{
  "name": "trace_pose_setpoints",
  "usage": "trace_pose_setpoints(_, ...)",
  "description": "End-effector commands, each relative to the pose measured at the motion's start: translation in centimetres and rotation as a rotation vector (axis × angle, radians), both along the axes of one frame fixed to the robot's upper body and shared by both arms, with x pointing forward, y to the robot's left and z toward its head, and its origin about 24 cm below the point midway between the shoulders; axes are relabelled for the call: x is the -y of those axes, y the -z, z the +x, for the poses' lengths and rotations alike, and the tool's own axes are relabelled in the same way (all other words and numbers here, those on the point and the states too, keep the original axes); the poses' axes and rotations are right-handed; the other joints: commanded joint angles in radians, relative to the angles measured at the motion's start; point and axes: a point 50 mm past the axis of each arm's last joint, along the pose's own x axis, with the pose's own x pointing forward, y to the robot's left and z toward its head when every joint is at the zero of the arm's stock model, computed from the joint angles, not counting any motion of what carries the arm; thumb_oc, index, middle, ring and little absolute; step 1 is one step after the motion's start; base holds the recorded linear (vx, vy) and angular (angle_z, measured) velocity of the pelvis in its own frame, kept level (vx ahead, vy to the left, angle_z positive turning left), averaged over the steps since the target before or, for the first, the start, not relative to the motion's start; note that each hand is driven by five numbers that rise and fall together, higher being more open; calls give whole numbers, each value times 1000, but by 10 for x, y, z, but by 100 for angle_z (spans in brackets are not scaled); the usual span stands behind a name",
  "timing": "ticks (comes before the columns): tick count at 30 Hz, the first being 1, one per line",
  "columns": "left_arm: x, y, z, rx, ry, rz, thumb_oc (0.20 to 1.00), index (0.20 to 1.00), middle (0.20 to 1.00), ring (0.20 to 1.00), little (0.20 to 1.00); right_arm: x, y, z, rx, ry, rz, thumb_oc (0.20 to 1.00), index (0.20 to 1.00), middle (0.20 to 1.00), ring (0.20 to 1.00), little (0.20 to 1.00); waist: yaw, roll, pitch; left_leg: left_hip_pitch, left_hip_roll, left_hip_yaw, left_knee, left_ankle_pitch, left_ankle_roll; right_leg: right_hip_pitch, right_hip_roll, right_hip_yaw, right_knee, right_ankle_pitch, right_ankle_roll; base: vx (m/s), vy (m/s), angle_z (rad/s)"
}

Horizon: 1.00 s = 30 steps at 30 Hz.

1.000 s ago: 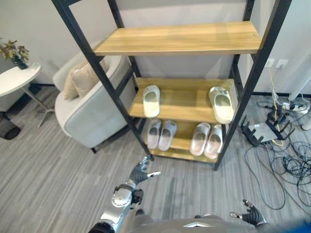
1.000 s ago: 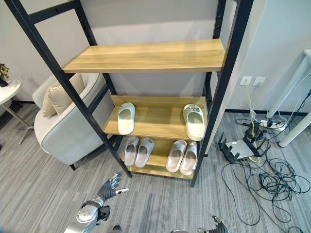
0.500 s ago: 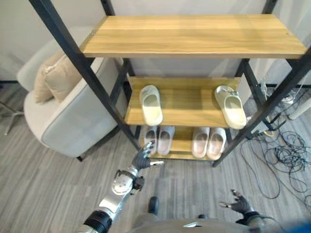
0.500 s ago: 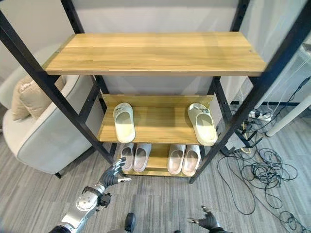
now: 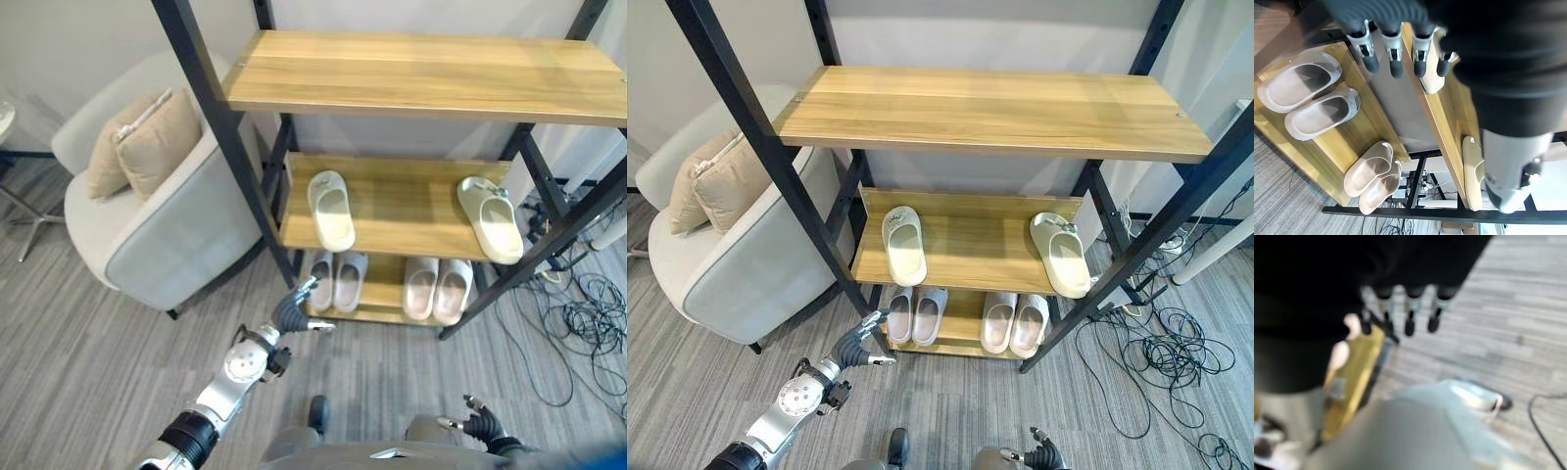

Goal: Arrange the slippers neatly on the shoe rack.

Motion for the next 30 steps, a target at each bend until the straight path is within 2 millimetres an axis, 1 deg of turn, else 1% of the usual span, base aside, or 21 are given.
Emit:
trace_pose_setpoints(1,16,-36,9,175,100,-76,1000,1000,1000,1000,1000,-5,-5,9,58,-24,4,1000,1000,1000,1000,1000,-33,-14,7,10,75,-37,88,-96,-84,54,28,28,-117,192,54,51,-126,9)
trace_pose_setpoints(2,18,-34,7,166,111,-76,1000,1000,1000,1000,1000,-6,-4,6,50,-31,7,1000,1000,1000,1000,1000,-33,-19,3,14,73,-37,86,-100,-87,73,27,35,-145,189,56,22,-63,48)
trace_pose_setpoints(3,18,-34,7,166,111,-76,1000,1000,1000,1000,1000,-6,-4,6,50,-31,7,1000,1000,1000,1000,1000,-33,-19,3,14,73,-37,86,-100,-86,74,27,34,-146,189,56,13,-102,69)
trace_pose_setpoints(4,20,-31,4,149,113,-81,1000,1000,1000,1000,1000,-7,-3,3,35,-49,6,1000,1000,1000,1000,1000,-30,-30,-18,17,76,-31,73,-87,-93,104,26,32,-182,192,61,35,-113,64)
trace_pose_setpoints(6,22,-29,1,139,119,-84,1000,1000,1000,1000,1000,-8,-1,-1,18,-67,7,1000,1000,1000,1000,1000,-25,-31,-41,35,92,-33,41,-74,-100,132,39,26,-202,181,61,57,-115,18)
trace_pose_setpoints(8,22,-29,1,139,116,-86,1000,1000,1000,1000,1000,-9,-1,-2,16,-70,10,1000,1000,1000,1000,1000,-23,-31,-45,42,97,-37,29,-68,-103,141,45,23,-205,175,60,24,-92,-19)
trace_pose_setpoints(11,23,-35,10,193,79,-59,1000,1000,1000,1000,1000,-9,-1,-3,17,-64,15,1000,1000,1000,1000,1000,-22,-26,-52,49,118,-60,2,-42,-118,165,69,2,-201,141,45,10,-150,8)
trace_pose_setpoints(12,18,-46,23,264,18,-46,1000,1000,1000,1000,1000,-6,-1,-4,17,-49,4,1000,1000,1000,1000,1000,-23,-20,-60,58,133,-71,-12,-30,-128,182,88,-11,-206,123,34,22,-150,30)
trace_pose_setpoints(15,13,-56,27,304,-4,-50,1000,1000,1000,1000,1000,-4,-1,-6,12,-42,0,1000,1000,1000,1000,1000,-23,-14,-64,65,142,-74,-17,-24,-133,190,99,-10,-209,115,27,19,-87,10)
trace_pose_setpoints(16,10,-60,27,316,-14,-68,1000,1000,1000,1000,1000,-3,0,-10,2,-34,5,1000,1000,1000,1000,1000,-22,-10,-68,69,146,-73,-21,-21,-136,197,104,-12,-213,110,23,20,-56,-1)
trace_pose_setpoints(18,9,-61,27,319,-23,-74,1000,1000,1000,1000,1000,-3,1,-11,-2,-30,7,1000,1000,1000,1000,1000,-23,-8,-69,72,148,-72,-23,-20,-137,202,107,-13,-217,109,21,20,-38,2)
trace_pose_setpoints(21,3,-67,33,353,-52,-58,1000,1000,1000,1000,1000,-3,1,-13,-8,-18,16,1000,1000,1000,1000,1000,-31,0,-75,79,157,-63,-31,-17,-141,209,111,-11,-236,113,19,19,-21,2)
trace_pose_setpoints(23,-2,-73,41,385,-86,-38,1000,1000,1000,1000,1000,-3,1,-15,-9,-19,17,1000,1000,1000,1000,1000,-40,6,-78,85,159,-54,-35,-17,-143,207,110,-6,-241,117,20,37,-22,-8)
trace_pose_setpoints(30,-13,-80,53,426,-140,17,1000,1000,1000,1000,1000,-2,1,-18,-12,-30,19,1000,1000,1000,1000,1000,-58,10,-84,89,158,-40,-35,-25,-145,201,107,7,-248,123,23,36,-6,-11)
